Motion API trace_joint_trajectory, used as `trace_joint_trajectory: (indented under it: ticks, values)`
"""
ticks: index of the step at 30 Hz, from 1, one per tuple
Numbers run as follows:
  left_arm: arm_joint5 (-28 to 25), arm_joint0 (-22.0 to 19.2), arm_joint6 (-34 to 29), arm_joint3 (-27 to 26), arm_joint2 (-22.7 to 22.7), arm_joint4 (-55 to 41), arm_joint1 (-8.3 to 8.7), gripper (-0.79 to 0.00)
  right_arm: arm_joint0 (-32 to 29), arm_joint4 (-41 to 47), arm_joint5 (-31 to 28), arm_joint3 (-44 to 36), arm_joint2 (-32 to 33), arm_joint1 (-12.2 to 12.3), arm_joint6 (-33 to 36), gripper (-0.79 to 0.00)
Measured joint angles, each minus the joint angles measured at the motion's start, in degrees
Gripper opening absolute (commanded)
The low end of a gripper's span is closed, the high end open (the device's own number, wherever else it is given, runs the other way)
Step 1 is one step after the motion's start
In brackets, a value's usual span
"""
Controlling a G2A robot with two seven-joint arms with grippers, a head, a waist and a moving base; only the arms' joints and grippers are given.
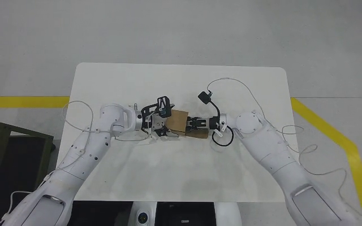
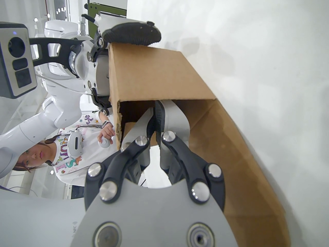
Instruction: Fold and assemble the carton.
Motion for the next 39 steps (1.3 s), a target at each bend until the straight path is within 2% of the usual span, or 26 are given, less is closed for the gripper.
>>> trace_joint_trajectory:
  ticks: [8,19,24,30,39]
  values:
    - [-0.15,0.07,-0.68,0.09,-0.07,-0.48,-0.04,0.0,-0.89,-0.17,1.12,-1.42,2.15,0.95,2.72,-0.785]
    - [0.4,0.39,-1.11,-0.12,-0.17,-0.9,-0.12,0.0,-7.12,-6.65,8.73,-13.28,11.7,5.54,4.37,-0.785]
    - [0.53,0.54,-1.3,-0.37,-0.14,-1.08,-0.17,0.0,-11.92,-10.04,13.46,-21.02,17.29,7.8,5.53,-0.68]
    - [0.55,0.68,-1.3,-0.58,-0.26,-0.96,-0.18,0.0,-17.74,-11.76,17.39,-26.65,22.57,9.62,5.77,-0.628]
    - [0.46,1.07,-1.67,-0.93,-0.55,-0.88,-0.1,0.0,-21.23,-11.45,18.05,-26.7,23.87,10.31,4.81,-0.539]
